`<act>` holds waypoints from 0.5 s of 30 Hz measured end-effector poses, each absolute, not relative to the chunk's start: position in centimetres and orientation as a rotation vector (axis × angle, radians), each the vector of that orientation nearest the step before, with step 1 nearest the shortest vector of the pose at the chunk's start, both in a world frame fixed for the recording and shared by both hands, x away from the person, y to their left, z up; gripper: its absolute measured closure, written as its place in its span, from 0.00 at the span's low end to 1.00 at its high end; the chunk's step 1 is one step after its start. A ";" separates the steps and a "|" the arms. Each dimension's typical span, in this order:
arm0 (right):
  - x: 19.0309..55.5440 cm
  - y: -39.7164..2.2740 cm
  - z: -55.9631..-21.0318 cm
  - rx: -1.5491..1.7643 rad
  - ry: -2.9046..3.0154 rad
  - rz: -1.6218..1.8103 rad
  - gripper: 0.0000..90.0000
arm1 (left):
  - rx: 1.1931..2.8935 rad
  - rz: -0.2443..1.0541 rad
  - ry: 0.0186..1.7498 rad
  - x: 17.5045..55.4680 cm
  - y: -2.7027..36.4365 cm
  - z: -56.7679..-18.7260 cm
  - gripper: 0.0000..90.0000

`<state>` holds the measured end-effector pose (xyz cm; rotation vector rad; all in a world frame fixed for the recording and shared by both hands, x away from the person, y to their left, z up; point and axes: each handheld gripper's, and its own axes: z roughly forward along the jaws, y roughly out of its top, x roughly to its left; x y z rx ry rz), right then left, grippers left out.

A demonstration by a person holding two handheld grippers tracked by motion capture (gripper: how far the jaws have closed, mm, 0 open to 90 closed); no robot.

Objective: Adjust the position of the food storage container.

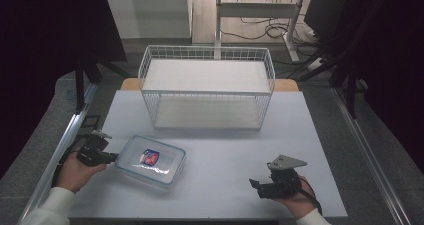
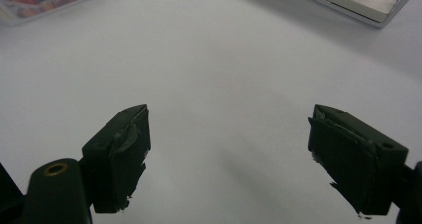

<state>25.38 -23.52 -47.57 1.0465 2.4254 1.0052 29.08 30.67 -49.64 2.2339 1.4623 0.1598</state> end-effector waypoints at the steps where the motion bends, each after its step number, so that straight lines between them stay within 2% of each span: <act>1: 25.4 -23.5 -47.6 1.047 2.425 1.005 0.19 | 2.234 0.160 1.462 29.1 30.7 -49.6 1.00; 15: 25.4 -23.5 -47.6 1.049 2.428 1.003 0.19 | 2.275 0.099 1.355 28.5 27.2 -49.6 1.00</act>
